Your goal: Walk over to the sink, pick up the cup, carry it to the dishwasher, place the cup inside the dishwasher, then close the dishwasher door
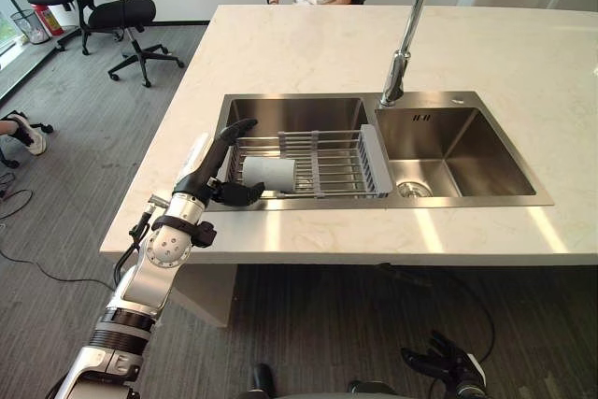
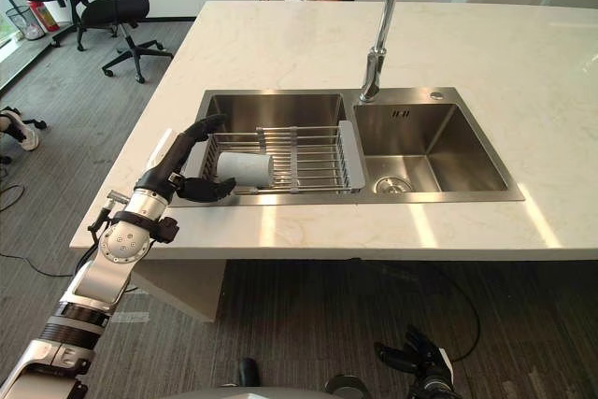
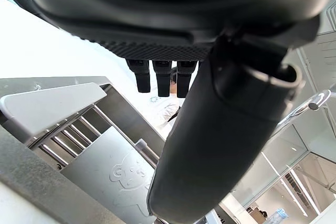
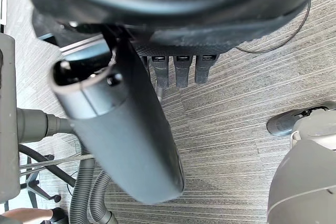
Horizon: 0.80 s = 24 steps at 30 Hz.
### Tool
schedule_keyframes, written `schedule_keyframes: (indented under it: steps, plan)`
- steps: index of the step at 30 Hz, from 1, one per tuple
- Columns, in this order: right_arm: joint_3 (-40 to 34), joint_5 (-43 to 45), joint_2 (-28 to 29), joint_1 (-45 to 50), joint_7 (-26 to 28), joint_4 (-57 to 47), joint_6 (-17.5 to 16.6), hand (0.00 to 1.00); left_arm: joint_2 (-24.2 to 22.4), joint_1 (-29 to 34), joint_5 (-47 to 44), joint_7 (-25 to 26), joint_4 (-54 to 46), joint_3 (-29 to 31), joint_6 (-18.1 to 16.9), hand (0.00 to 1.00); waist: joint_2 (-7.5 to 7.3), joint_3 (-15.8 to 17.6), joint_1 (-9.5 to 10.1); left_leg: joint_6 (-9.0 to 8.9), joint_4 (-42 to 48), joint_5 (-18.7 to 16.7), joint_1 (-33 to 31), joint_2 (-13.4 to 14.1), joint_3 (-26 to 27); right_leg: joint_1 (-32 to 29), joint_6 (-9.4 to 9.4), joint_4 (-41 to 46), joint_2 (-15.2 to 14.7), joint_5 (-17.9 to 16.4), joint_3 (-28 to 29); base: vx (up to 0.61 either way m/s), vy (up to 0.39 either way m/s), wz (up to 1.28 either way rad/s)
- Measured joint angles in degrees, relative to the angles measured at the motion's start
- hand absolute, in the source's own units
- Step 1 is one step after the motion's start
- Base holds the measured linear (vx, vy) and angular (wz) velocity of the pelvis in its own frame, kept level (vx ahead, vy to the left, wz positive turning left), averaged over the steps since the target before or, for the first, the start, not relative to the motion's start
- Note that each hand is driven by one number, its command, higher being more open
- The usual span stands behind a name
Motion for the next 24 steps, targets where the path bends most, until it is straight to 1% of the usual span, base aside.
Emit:
schedule_keyframes:
  steps: [3,5,8,9,11,12,15,18,22,24]
  plan:
    - [0.0,0.0,0.0,-0.01,0.0,0.0,0.0,0.9,-0.14,0.0,0.0,0.0,0.0,-0.02,0.0,0.9,-0.05,0.02,-0.17,0.0,0.0,0.0,0.04,0.02,0.06,0.0,0.0,-0.04,0.0,0.0,0.08,0.0,0.0,-0.01]
    - [0.0,0.0,0.02,-0.21,-0.17,0.0,0.0,0.9,-1.49,0.0,0.0,0.09,0.0,-0.32,0.08,0.9,-0.17,0.02,-0.18,0.0,-0.17,0.0,0.3,0.06,0.45,0.0,0.0,-0.08,0.04,0.0,0.44,0.0,0.0,-0.08]
    - [0.0,0.01,0.07,-1.11,-1.16,0.0,0.03,0.9,-6.77,-0.01,-0.06,1.14,0.0,-2.15,0.81,0.9,-0.19,0.02,-0.56,0.0,-0.22,0.0,0.33,0.05,0.67,0.0,0.04,-0.2,0.0,0.03,0.56,0.0,0.0,-0.03]
    - [0.0,0.01,0.1,-1.32,-1.4,0.0,0.05,0.9,-7.8,-0.01,-0.09,1.24,0.0,-2.79,1.12,0.9,-0.19,0.02,-0.73,0.0,-0.23,0.0,0.33,0.07,0.69,0.01,0.06,-0.22,0.0,0.04,0.56,0.0,0.0,0.0]
    - [0.0,0.03,0.35,-2.53,-2.46,-0.03,0.13,0.9,-11.5,-0.01,-0.08,1.4,0.08,-4.32,2.34,0.9,-0.19,0.02,-1.87,-0.01,-0.26,0.01,0.51,0.16,0.7,0.37,0.1,-0.55,0.05,0.16,0.45,0.0,0.0,0.0]
    - [0.0,0.04,0.75,-3.25,-3.37,-0.32,0.13,0.9,-14.3,-0.07,-0.05,2.13,0.18,-5.04,3.13,0.9,-0.18,0.01,-2.59,-0.02,-0.29,-0.01,0.85,0.3,0.82,1.02,0.05,-1.29,0.12,0.46,0.45,0.0,0.0,0.0]
    - [0.0,0.08,1.58,-3.82,-4.83,-1.34,0.13,0.9,-18.34,-1.72,1.4,4.18,1.35,-6.13,3.91,0.9,-0.15,0.02,-3.26,-0.05,-0.56,-0.01,0.9,0.56,0.79,1.55,-0.04,-2.16,0.35,0.95,0.25,0.0,0.0,0.0]
    - [0.0,0.29,1.87,-4.31,-5.59,-1.71,0.14,0.9,-18.48,-4.26,5.8,5.89,2.33,-6.4,5.51,0.9,-0.14,0.03,-3.54,-0.14,-0.57,0.04,0.9,0.64,0.39,1.78,-0.03,-2.23,0.4,0.96,-0.24,0.0,-0.011,0.05]
    - [0.01,0.61,1.88,-4.29,-5.45,-2.15,0.13,0.9,-17.12,-5.97,11.87,7.24,2.83,-6.17,5.92,0.9,-0.14,0.03,-3.46,-0.2,-0.57,0.04,0.88,0.51,-0.51,2.67,0.02,-3.03,0.19,1.04,-1.34,0.01,-0.009,0.14]
    - [0.17,0.6,1.97,-4.4,-5.19,-2.52,0.13,0.9,-15.58,-6.74,15.15,7.31,3.46,-6.13,6.03,0.9,-0.13,0.04,-3.4,-0.31,-0.56,-0.05,0.88,0.5,-0.68,2.99,0.07,-3.48,0.09,1.08,-1.64,0.02,-0.006,0.06]
